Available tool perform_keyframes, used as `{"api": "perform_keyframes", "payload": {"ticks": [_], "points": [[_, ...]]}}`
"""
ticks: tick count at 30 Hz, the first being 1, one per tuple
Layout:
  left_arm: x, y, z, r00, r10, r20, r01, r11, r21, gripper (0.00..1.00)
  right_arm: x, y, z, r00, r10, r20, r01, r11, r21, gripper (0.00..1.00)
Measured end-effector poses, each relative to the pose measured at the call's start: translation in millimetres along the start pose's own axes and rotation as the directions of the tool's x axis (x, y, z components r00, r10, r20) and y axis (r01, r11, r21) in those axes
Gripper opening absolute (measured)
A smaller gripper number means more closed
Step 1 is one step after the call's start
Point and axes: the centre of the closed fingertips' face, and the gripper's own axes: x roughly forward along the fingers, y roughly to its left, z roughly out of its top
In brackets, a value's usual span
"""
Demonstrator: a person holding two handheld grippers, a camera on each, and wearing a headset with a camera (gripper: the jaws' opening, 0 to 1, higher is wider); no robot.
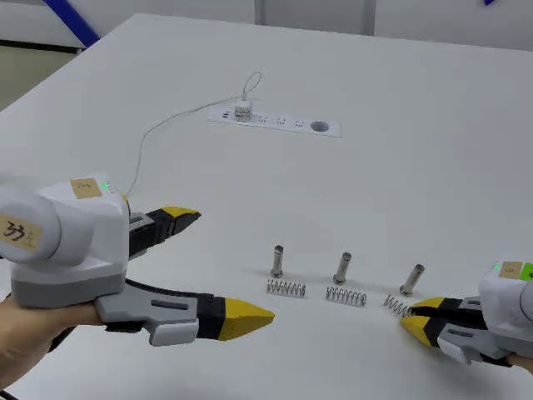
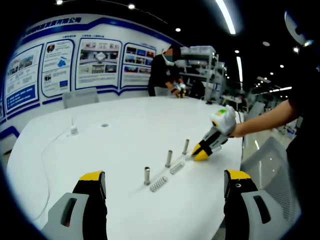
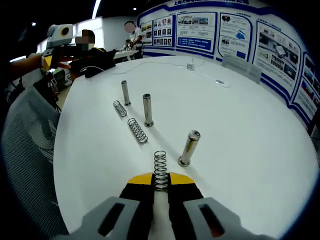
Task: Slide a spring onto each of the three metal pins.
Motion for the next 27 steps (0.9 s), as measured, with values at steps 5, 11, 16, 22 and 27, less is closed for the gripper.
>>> {"api": "perform_keyframes", "payload": {"ticks": [5,11,16,22,27], "points": [[0.1,-1.4,1.3,1.0000,-0.004,0.003,0.004,1.000,0.004,1.00,-10.6,0.8,0.9,1.0000,-0.001,0.003,0.001,1.000,-0.004,0.10],[6.0,-8.4,3.3,0.9997,-0.024,0.004,0.024,1.000,0.012,1.00,-23.6,10.1,9.2,0.9999,0.015,0.000,-0.015,0.997,-0.072,0.11],[11.7,-15.2,5.7,0.9989,-0.047,0.005,0.047,0.999,0.023,1.00,-34.0,14.3,25.5,0.9994,0.022,0.028,-0.019,0.995,-0.098,0.11],[18.4,-24.0,9.3,0.9971,-0.076,0.005,0.076,0.996,0.041,1.00,-44.3,15.6,39.7,0.9989,0.021,0.042,-0.015,0.992,-0.127,0.11],[20.9,-27.4,12.4,0.9959,-0.090,0.008,0.090,0.995,0.051,1.00,-51.2,15.8,42.3,0.9995,0.011,0.029,-0.007,0.991,-0.136,0.11]]}}
